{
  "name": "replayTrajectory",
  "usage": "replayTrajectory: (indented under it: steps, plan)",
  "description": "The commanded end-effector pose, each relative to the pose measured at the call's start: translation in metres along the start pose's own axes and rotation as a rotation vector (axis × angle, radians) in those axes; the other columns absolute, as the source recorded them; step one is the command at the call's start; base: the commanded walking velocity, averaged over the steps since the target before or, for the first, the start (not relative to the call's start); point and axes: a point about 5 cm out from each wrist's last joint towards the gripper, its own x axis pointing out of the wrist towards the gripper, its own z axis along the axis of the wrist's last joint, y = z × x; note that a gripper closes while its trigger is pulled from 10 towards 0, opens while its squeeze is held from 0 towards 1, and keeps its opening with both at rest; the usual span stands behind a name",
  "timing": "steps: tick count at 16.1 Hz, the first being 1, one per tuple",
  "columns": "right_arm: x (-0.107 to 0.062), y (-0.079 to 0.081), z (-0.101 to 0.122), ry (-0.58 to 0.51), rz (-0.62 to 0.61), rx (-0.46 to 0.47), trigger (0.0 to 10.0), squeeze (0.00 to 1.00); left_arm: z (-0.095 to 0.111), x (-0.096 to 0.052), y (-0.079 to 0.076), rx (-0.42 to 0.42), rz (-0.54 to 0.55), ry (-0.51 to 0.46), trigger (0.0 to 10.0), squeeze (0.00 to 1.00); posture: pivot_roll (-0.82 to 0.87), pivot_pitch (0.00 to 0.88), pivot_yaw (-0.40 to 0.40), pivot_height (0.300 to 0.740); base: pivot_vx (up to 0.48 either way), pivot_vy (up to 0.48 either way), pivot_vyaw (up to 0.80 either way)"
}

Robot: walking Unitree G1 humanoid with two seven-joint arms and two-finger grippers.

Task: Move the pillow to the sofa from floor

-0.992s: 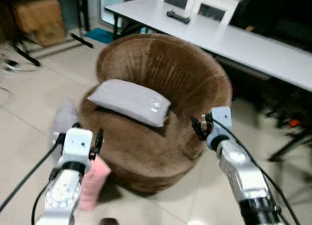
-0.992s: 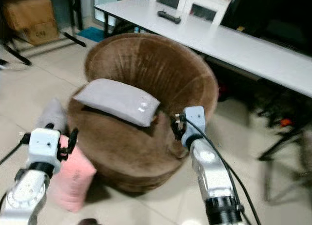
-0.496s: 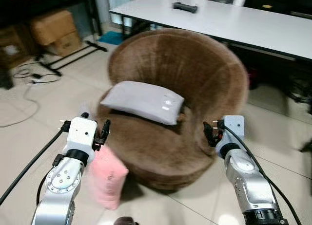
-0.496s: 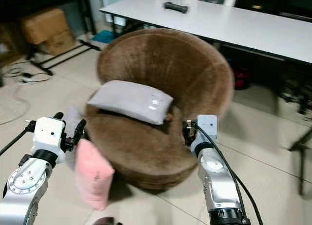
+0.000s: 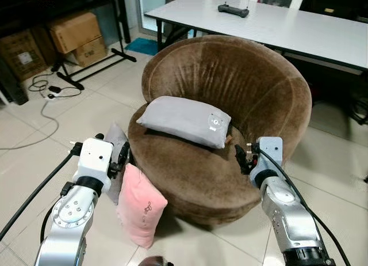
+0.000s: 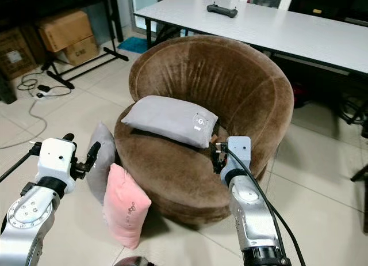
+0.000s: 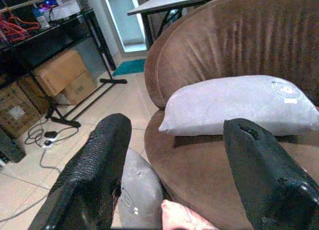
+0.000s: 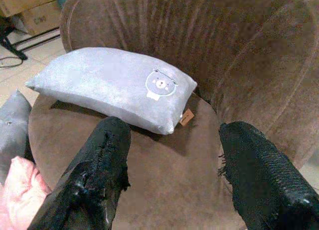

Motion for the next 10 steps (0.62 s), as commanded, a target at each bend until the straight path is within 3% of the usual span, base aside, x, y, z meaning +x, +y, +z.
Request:
replayTrajectory:
  steps: [1, 10]
  plan:
    - [0.001, -0.005, 0.004, -0.016, -0.020, -0.023, 10.0, 0.00, -0.002, 0.002, -0.003, -0.010, -0.003, 0.004, 10.0, 0.00, 0.19, 0.000, 0.021, 0.740, 0.000, 0.375, 0.00]
    - [0.007, -0.004, 0.009, -0.023, 0.000, -0.048, 10.0, 0.00, -0.013, 0.009, -0.003, -0.026, 0.020, 0.014, 10.0, 0.00, 0.18, 0.000, -0.015, 0.740, 0.000, 0.377, 0.00]
